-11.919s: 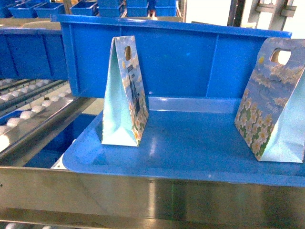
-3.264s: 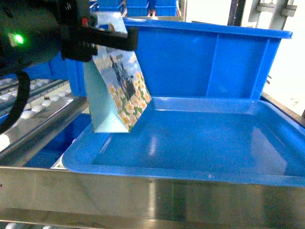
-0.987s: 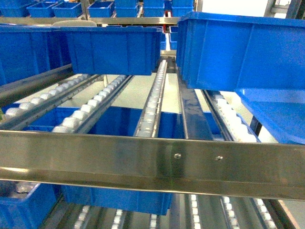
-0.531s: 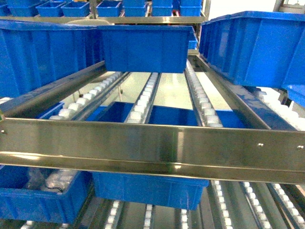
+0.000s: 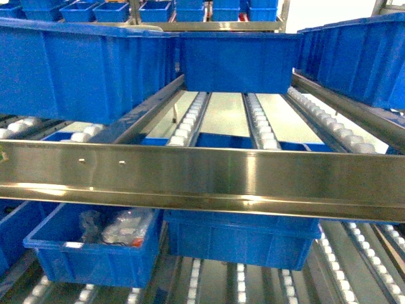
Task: Move flower gift bag to table near conveyor
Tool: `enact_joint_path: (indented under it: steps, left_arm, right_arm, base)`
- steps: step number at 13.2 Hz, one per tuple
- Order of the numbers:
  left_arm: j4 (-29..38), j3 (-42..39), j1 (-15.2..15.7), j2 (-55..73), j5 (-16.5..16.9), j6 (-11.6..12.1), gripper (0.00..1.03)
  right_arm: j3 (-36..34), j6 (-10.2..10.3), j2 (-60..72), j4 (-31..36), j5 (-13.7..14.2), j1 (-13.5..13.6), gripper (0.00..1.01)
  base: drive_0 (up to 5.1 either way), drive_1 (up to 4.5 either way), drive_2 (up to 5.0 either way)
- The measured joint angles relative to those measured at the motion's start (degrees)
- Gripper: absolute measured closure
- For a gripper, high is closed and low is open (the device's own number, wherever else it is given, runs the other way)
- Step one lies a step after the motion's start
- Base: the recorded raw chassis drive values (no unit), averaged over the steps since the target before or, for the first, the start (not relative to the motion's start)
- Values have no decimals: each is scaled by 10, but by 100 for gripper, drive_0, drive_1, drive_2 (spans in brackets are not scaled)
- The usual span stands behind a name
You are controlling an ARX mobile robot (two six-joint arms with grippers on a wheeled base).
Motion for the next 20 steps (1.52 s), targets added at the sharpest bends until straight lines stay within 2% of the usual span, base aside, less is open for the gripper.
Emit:
enact_joint_path:
  steps: [20]
  left_arm:
    - [0, 0, 0, 0, 0, 0, 101]
  right_arm:
    - [0, 0, 0, 1, 0, 0, 99]
  base:
    - [-486, 137, 345]
